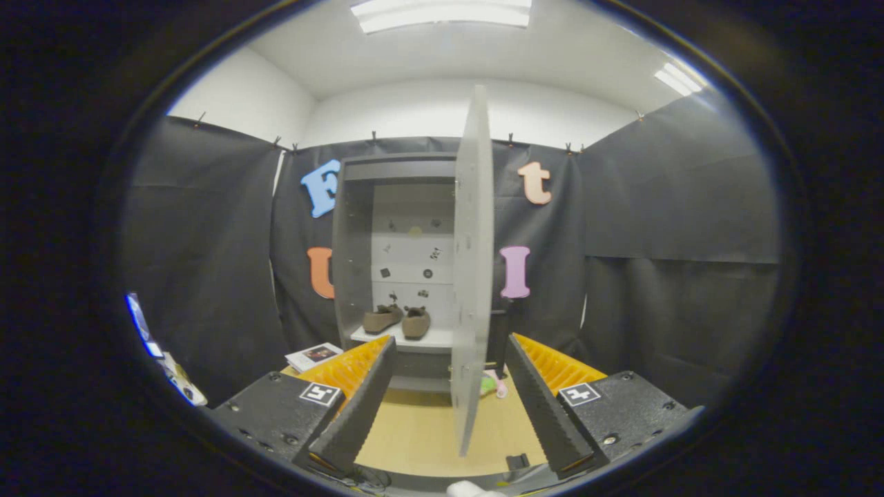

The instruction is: Open the shoe cabinet door, grab the shoes and put them into the shoe cabinet, then close the shoe cabinet door.

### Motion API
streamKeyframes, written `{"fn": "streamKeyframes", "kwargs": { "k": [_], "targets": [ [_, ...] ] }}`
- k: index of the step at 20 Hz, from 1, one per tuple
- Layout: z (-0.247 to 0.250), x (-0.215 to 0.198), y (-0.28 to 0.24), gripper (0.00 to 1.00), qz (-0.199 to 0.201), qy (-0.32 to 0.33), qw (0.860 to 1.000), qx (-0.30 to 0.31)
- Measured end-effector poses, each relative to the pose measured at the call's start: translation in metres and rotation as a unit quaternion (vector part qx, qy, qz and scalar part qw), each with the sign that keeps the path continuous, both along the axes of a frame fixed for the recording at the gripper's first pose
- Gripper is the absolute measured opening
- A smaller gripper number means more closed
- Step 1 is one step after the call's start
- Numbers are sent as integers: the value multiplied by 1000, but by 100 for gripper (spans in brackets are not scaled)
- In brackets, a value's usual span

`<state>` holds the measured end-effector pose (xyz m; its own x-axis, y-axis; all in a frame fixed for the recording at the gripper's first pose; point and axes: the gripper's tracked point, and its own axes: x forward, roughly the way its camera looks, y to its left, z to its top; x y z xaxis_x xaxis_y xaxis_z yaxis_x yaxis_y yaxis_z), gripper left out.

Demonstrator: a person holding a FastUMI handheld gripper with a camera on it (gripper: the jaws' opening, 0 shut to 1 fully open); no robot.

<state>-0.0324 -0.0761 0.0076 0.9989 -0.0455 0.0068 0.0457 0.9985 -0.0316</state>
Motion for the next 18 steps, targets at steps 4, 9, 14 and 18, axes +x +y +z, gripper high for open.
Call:
{"fn": "streamKeyframes", "kwargs": {
  "k": [4,9,14,18],
  "targets": [
    [-7,26,-64,100,-25,8,1000,10],
    [-19,95,-119,100,-19,27,999,16],
    [-19,142,-129,100,17,25,1000,10],
    [-18,146,-123,99,31,23,999,-9]
  ]
}}
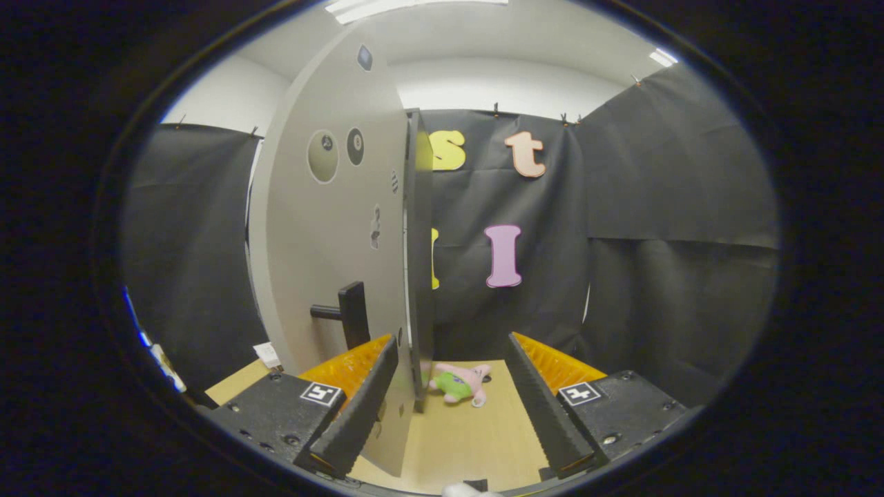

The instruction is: Open the shoe cabinet door, grab the shoes and put them into the shoe cabinet, then close the shoe cabinet door.

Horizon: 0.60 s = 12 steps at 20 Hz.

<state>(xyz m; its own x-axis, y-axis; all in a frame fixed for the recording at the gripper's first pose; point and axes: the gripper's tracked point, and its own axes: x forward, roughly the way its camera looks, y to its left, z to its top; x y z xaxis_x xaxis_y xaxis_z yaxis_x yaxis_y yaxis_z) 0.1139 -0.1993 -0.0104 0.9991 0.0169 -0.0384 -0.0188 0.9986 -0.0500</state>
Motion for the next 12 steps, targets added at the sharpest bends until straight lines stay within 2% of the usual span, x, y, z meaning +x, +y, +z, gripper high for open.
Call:
{"fn": "streamKeyframes", "kwargs": {
  "k": [3,4,12],
  "targets": [
    [3,1,9,99,6,8,1000,-13],
    [3,1,10,95,4,5,1000,-18],
    [2,-8,28,94,-32,15,999,-12]
  ]
}}
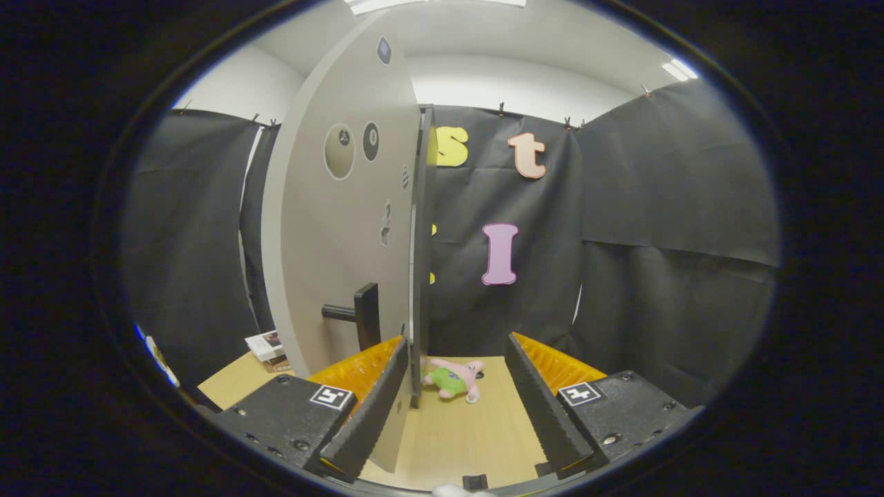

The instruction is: Open the shoe cabinet door, grab the shoes and put them into the shoe cabinet, then close the shoe cabinet door.

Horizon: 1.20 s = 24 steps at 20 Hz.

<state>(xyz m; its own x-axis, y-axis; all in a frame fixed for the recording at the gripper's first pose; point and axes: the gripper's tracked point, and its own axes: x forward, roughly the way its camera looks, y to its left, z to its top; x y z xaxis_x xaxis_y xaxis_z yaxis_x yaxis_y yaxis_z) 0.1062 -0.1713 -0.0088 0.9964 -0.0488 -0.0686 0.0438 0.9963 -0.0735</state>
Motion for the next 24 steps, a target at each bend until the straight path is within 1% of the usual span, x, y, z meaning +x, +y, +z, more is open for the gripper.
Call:
{"fn": "streamKeyframes", "kwargs": {
  "k": [5,9,11,15,16,18,20,22,24],
  "targets": [
    [1,-3,25,94,-14,-3,1000,-15],
    [1,-4,51,94,-28,-9,1000,-8],
    [1,-2,66,94,-26,-17,1000,-3],
    [-2,10,109,94,9,-21,1000,9],
    [-2,16,118,94,13,-24,1000,12],
    [-6,33,132,94,15,-16,1000,13],
    [-9,49,148,94,22,-7,999,28],
    [-8,64,171,94,41,-2,999,35],
    [-6,79,194,94,59,-3,998,25]
  ]
}}
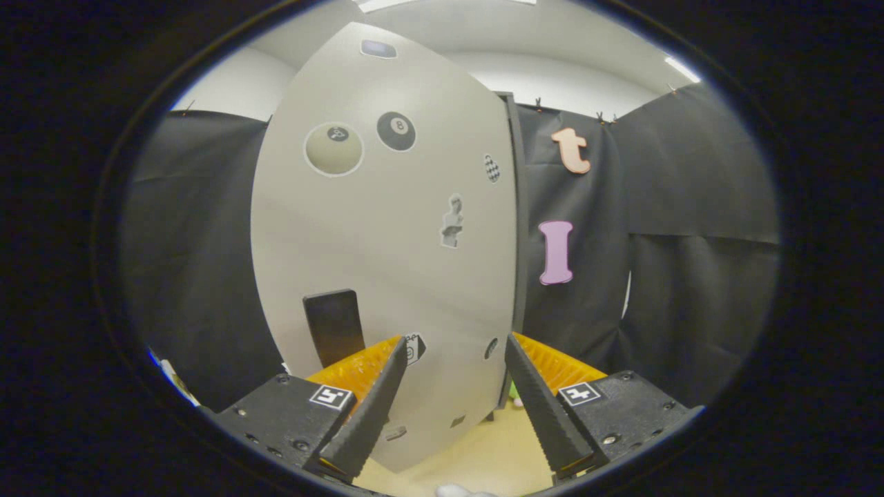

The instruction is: Open the shoe cabinet door, grab the shoes and put them into the shoe cabinet, then close the shoe cabinet door.

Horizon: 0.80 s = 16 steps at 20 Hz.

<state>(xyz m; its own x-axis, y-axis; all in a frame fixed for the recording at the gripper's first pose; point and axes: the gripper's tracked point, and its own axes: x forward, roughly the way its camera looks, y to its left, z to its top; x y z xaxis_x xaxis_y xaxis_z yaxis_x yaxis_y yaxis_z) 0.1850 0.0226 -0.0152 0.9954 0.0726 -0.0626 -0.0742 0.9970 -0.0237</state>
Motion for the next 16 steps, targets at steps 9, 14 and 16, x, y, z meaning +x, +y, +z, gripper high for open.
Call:
{"fn": "streamKeyframes", "kwargs": {
  "k": [9,14,16],
  "targets": [
    [-13,43,63,98,53,25,998,5],
    [-8,39,64,98,49,17,999,-5],
    [-1,31,63,98,44,13,999,-9]
  ]
}}
